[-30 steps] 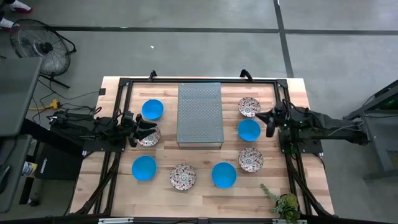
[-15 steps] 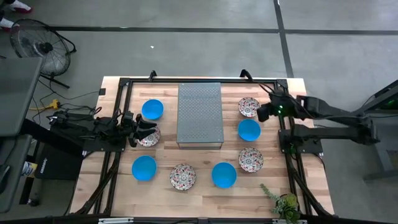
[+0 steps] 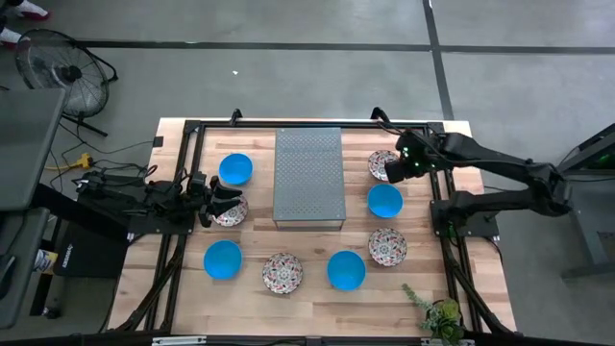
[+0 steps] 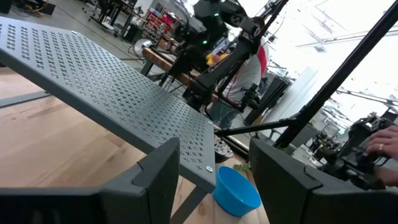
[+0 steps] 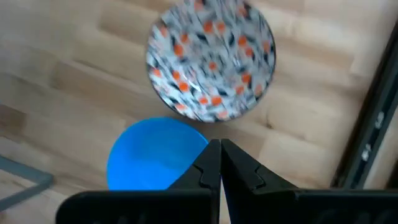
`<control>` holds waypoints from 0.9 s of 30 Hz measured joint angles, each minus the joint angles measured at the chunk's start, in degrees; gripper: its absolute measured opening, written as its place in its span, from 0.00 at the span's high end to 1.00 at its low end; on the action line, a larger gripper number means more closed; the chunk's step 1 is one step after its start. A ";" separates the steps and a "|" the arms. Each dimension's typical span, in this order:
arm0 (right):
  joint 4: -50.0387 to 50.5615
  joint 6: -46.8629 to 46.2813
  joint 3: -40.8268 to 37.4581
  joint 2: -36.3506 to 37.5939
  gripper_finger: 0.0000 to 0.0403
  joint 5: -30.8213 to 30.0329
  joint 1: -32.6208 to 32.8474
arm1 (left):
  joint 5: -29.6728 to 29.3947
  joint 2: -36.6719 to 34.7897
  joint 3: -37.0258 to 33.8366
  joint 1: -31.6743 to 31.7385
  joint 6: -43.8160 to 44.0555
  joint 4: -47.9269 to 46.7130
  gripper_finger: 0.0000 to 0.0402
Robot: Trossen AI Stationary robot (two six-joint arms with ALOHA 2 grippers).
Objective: Pick & Place Mini bowls
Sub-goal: Put the white patterned bowl on the shelf
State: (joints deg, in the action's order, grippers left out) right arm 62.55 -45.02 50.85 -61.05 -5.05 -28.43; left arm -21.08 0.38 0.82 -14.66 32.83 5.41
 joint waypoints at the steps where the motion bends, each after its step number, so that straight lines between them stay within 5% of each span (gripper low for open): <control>1: 0.30 0.01 0.00 -1.07 1.00 0.75 -0.64 | 0.00 0.00 0.00 0.00 0.00 0.00 0.53; 6: 0.19 1.34 0.00 -5.63 0.96 3.10 -2.61 | 0.00 0.00 0.00 0.01 -0.01 0.00 0.53; 16: -0.43 1.37 0.00 -10.48 0.66 2.37 -6.18 | 0.00 0.00 0.00 0.00 -0.01 0.00 0.53; 27: -3.79 3.03 0.00 -16.30 0.63 4.77 -12.83 | 0.00 0.00 0.00 0.00 0.01 0.00 0.53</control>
State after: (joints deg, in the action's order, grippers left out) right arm 58.76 -42.00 50.85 -77.34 -0.28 -41.26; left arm -21.08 0.38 0.82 -14.66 32.84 5.41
